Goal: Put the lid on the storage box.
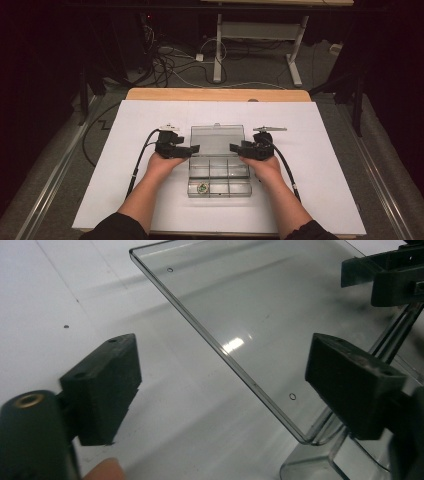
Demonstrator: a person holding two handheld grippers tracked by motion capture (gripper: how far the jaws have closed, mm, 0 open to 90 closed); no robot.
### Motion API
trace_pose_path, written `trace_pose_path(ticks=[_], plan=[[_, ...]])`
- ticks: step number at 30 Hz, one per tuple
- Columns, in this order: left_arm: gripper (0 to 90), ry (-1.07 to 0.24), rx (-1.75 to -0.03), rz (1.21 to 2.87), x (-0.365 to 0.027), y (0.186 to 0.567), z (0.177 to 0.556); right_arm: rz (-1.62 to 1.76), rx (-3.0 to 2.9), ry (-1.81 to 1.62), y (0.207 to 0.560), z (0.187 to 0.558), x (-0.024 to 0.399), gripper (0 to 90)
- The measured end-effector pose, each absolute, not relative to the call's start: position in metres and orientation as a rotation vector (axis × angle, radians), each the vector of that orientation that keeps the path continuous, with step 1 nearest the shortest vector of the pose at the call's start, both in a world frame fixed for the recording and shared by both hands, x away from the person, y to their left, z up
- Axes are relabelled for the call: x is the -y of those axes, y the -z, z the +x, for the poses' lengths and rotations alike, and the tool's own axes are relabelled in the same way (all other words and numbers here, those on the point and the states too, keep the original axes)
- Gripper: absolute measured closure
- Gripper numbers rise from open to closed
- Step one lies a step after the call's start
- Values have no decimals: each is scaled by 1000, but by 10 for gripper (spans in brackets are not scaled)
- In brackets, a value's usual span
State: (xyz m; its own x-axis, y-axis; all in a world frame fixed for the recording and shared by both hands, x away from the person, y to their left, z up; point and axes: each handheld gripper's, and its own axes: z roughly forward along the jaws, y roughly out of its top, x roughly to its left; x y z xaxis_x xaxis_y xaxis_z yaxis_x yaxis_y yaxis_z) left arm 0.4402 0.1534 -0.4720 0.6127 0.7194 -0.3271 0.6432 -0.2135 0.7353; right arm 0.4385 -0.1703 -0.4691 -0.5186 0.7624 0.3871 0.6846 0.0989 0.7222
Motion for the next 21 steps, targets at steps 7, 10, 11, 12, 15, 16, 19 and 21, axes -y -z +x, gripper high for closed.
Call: trace_pose_path(ticks=[7,10,11,12,15,16,19,21], plan=[[311,-91,-1032,1904,-151,469,437,1436,-2221,-1413,465,434,173,447],[365,-96,-1015,1895,-150,468,436,1404,-2202,-1405,462,432,172,473],[380,-97,-1004,1899,-149,467,435,1396,-2197,-1402,461,432,172,482],[395,-97,-998,1895,-149,467,434,1391,-2193,-1398,460,431,172,489],[420,-101,-989,1895,-148,466,433,1376,-2191,-1394,459,430,173,505],[428,-101,-985,1897,-149,465,433,1375,-2189,-1394,458,430,173,512],[461,-120,-977,1890,-150,463,432,1364,-2184,-1390,456,429,174,529],[487,-142,-971,1889,-150,461,430,1351,-2185,-1385,455,428,174,540]])
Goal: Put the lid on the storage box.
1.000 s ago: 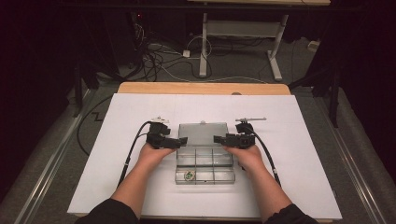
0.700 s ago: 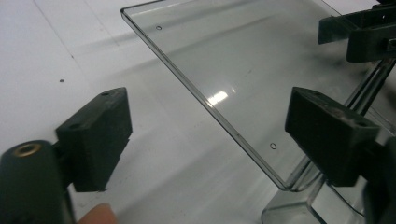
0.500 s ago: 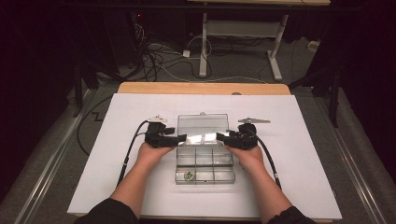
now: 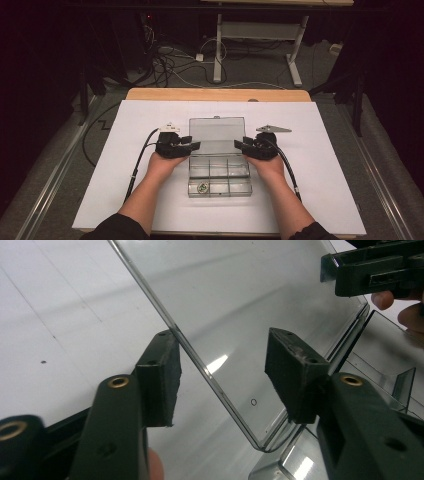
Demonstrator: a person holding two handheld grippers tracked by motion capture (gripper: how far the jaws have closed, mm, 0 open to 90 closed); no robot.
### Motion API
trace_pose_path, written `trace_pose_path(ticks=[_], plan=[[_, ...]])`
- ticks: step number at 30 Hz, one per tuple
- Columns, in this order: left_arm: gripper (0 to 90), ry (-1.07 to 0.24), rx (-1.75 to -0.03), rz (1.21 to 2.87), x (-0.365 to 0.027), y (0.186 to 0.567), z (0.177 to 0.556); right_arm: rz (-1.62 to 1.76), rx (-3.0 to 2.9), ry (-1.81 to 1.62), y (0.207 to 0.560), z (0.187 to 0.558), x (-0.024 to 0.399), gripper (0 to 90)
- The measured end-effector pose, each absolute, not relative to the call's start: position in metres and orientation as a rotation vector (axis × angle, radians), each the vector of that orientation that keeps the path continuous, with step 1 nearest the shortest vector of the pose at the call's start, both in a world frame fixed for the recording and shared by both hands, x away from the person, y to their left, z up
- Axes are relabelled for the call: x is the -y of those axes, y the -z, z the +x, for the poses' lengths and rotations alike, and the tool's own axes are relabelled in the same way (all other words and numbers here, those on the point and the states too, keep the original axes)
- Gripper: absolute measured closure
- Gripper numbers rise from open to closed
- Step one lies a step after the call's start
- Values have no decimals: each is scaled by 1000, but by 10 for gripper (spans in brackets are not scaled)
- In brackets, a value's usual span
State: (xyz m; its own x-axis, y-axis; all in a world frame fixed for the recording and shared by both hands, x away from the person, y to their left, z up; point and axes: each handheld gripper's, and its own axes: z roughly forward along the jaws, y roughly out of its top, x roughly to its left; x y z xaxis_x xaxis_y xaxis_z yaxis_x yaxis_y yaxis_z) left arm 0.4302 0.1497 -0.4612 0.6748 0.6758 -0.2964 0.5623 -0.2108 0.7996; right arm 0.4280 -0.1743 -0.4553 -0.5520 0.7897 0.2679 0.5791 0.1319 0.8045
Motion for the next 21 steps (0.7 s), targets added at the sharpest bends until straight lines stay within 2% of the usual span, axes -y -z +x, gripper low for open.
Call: trace_pose_path(ticks=[3,8,17,21], plan=[[520,-163,-962,1886,-150,459,428,1317,-2181,-1363,452,425,175,561],[569,-190,-947,1885,-151,454,425,1275,-2156,-1350,447,420,182,650],[646,-264,-933,1884,-150,445,415,1161,-2116,-1354,440,399,191,711],[689,-280,-921,1874,-150,442,409,1130,-2118,-1369,442,392,192,773]])
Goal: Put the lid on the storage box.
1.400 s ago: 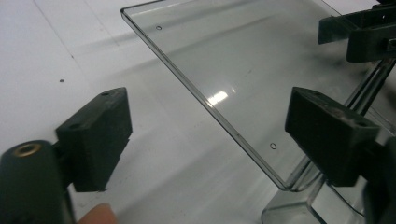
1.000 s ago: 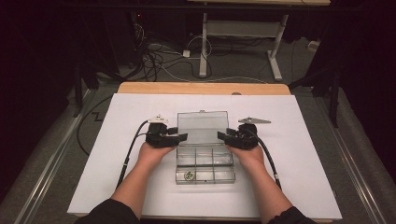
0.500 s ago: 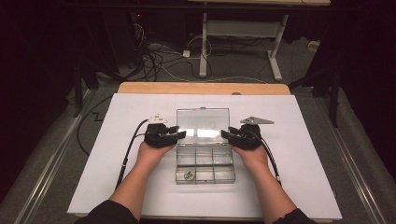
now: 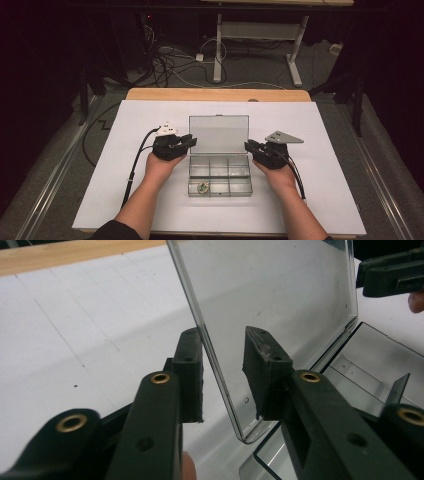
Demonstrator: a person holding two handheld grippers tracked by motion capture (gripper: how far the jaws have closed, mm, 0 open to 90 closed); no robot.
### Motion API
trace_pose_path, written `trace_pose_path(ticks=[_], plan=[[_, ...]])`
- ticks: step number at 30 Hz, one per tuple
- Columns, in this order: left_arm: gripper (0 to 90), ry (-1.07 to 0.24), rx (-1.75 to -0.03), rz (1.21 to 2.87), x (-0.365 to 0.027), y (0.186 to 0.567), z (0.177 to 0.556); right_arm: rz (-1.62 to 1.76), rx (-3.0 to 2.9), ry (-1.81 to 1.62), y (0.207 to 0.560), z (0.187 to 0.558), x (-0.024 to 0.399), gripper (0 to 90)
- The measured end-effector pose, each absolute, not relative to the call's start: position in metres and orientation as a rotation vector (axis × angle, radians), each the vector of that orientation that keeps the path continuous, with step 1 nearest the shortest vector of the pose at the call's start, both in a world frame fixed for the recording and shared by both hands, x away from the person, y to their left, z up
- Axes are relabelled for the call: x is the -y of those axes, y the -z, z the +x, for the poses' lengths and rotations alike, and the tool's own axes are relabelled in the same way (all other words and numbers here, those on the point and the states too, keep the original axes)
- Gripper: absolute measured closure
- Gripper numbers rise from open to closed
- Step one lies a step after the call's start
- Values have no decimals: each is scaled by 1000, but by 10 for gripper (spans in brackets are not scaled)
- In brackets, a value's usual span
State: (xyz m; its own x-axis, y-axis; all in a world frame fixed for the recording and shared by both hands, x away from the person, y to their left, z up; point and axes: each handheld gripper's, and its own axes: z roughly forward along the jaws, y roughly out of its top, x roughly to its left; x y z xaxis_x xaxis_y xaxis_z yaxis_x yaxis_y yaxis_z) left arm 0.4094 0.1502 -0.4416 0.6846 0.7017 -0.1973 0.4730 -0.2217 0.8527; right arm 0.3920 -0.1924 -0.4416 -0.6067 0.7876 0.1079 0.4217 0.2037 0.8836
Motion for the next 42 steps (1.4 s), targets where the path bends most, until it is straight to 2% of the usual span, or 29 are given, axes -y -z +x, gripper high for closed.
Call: trace_pose_path(ticks=[6,10,11,12,42], plan=[[732,-282,-913,1842,-152,440,403,1064,-2107,-1402,440,382,192,900],[743,-275,-928,1807,-150,440,398,1023,-2127,-1406,437,377,189,900],[746,-262,-943,1812,-149,441,395,1018,-2133,-1408,437,377,189,900],[748,-311,-898,1847,-152,440,397,1019,-2137,-1407,437,377,188,900],[724,-327,-855,1885,-155,434,364,973,-2223,-1416,440,341,191,900]])
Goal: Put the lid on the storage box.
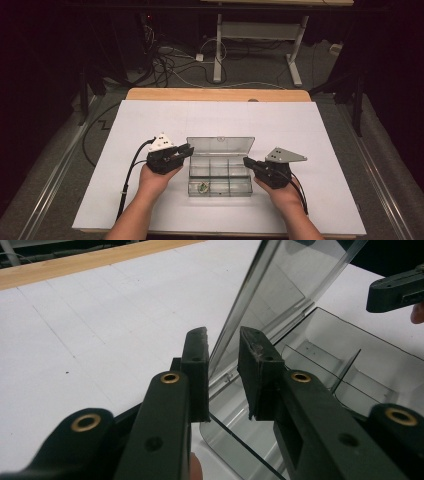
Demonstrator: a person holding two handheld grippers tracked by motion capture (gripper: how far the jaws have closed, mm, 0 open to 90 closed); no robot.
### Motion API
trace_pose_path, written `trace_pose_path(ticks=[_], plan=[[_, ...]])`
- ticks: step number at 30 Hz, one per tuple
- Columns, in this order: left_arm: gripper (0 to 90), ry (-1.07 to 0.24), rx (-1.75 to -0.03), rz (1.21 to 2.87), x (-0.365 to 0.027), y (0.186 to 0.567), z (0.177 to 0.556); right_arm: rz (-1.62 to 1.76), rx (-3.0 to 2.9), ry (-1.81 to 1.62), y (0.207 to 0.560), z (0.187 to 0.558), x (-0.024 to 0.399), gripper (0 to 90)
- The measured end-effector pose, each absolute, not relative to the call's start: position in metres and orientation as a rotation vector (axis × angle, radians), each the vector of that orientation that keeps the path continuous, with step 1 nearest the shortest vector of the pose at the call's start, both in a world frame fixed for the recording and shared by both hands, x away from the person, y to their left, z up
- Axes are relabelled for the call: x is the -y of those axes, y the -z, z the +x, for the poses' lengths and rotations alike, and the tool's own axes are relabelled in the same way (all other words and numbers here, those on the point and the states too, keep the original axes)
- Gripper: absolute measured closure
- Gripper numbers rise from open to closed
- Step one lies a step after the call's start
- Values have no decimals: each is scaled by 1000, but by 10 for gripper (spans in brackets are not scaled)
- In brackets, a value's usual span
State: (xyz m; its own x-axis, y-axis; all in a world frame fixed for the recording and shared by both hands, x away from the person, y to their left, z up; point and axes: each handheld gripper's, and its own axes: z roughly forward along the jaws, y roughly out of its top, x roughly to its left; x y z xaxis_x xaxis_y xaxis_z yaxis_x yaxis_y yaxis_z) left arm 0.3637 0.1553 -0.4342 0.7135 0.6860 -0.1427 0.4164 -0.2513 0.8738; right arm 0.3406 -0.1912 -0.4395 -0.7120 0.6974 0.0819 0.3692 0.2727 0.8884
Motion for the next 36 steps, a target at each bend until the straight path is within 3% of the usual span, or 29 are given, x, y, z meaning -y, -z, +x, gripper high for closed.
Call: trace_pose_path(ticks=[36], plan=[[724,-322,-855,1949,-158,443,323,963,-2251,-1420,439,317,197,900]])
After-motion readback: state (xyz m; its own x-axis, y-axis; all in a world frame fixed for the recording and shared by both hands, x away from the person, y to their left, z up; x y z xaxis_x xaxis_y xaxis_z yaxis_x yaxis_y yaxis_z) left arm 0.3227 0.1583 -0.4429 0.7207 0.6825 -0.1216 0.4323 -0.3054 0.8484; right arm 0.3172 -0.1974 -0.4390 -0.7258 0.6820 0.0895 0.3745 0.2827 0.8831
